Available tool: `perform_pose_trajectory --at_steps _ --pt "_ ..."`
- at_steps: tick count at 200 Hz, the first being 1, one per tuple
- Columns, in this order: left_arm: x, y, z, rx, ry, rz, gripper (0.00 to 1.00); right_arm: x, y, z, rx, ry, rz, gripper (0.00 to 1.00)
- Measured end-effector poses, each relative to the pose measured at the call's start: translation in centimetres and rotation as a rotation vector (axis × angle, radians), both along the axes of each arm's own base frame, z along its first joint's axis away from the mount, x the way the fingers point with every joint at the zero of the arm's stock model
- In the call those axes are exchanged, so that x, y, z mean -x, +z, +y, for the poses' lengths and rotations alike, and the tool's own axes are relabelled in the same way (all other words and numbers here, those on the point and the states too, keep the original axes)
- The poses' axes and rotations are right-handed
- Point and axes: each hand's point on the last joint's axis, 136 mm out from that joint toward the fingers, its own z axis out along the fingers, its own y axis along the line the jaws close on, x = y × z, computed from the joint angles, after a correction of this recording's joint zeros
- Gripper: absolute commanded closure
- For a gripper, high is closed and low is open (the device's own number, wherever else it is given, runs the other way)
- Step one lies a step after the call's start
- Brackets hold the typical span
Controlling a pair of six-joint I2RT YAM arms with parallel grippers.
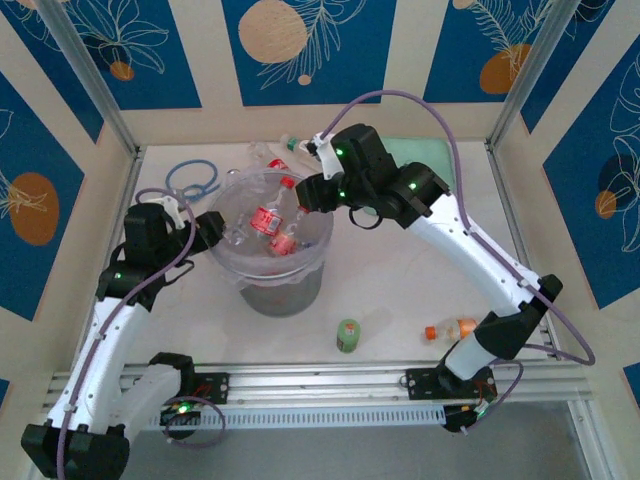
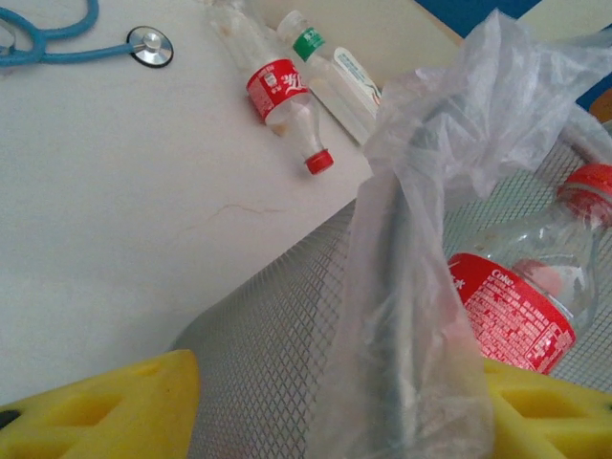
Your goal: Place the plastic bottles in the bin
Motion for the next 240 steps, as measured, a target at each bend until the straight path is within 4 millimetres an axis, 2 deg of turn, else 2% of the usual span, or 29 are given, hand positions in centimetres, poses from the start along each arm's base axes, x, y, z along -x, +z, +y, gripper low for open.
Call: perform_pose_trajectory --at_steps 37,57,81,109,135,157,175,193,217,240 --pt "-0.2 0.3 -1.2 -0.025 -0.019 -0.013 0.37 -0.3 -2.5 -0.1 0.031 0.007 0.051 0.68" --pt "-0.6 0.4 -2.8 -0.031 -0.056 -0.019 0.37 -1.0 -3.5 -1.3 0.012 -0.019 0.091 0.68" --pt "-1.5 0.4 -5.1 -0.03 -0.099 -0.021 0.37 -2.2 -3.6 -4.5 -0.026 -0.097 0.119 0.68" --pt "-2.8 0.6 -8.1 -0.032 -0.15 -0.033 0.38 -3.0 -2.1 -8.9 -0.078 -0.2 0.094 0.67" --pt "-4.5 1.1 -11.9 -0.031 -0.208 -0.048 0.37 -3.3 -0.9 -13.0 -0.12 -0.296 0.069 0.66" --pt "-6.1 1.3 -15.8 -0.026 -0.264 -0.054 0.36 -3.8 -0.8 -16.3 -0.135 -0.381 0.061 0.64" --pt "-7.0 1.3 -18.9 -0.032 -0.316 -0.061 0.3 -4.2 -1.4 -18.2 -0.139 -0.43 0.074 0.64" --pt "-7.3 1.1 -20.5 -0.04 -0.348 -0.066 0.21 -4.3 -2.1 -19.3 -0.144 -0.456 0.095 0.64" --pt "-7.4 1.8 -20.6 -0.068 -0.357 -0.083 0.0 -4.3 -2.2 -20.5 -0.162 -0.479 0.102 0.63" --pt "-8.0 4.6 -20.0 -0.078 -0.343 -0.148 0.0 -3.9 -1.8 -21.3 -0.188 -0.494 0.097 0.59"
